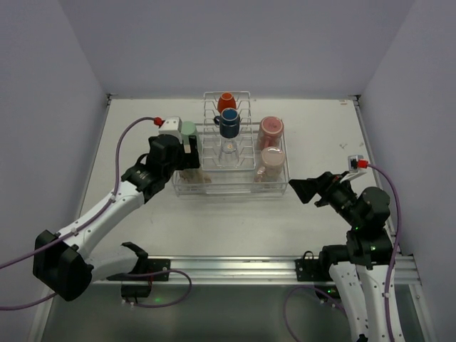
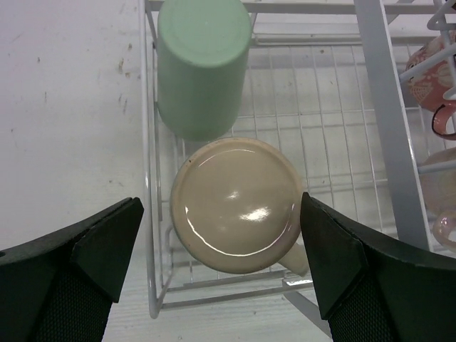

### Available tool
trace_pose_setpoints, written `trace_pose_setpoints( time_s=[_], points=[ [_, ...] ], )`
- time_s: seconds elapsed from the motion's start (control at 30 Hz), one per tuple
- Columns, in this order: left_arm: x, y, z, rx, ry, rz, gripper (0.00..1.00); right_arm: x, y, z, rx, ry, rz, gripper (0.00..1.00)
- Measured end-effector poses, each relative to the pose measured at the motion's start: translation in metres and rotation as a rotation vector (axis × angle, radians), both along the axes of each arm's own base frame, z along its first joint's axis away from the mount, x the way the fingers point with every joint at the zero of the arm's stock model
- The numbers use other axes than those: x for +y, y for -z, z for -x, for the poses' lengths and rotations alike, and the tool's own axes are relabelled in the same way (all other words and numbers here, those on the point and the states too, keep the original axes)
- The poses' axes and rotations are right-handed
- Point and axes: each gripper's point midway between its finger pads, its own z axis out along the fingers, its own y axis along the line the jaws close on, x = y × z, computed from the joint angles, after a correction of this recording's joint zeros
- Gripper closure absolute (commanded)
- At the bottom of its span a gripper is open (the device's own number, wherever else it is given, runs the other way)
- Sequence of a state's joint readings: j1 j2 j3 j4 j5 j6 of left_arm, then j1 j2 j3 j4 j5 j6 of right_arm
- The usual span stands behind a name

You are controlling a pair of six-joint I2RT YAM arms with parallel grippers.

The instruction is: Unload the cups from the dish rack

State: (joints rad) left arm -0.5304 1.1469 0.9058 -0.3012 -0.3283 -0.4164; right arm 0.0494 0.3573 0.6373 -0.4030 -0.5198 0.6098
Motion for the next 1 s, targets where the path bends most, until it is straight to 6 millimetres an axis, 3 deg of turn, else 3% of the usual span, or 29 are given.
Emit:
trace_pose_setpoints(
  time_s=[0.5,1.0],
  points=[
    [-0.012,0.001,-0.018,-0.037,-0.002,-0.018,0.00,0.001,0.002,0.000,0.005,-0.006,-0.001,0.10],
    [-0.010,-0.014,-0.009,-0.092,-0.023,-0.051,0.00,0.003,0.003,0.002,0.008,-0.023,-0.003,0.11]
  ],
)
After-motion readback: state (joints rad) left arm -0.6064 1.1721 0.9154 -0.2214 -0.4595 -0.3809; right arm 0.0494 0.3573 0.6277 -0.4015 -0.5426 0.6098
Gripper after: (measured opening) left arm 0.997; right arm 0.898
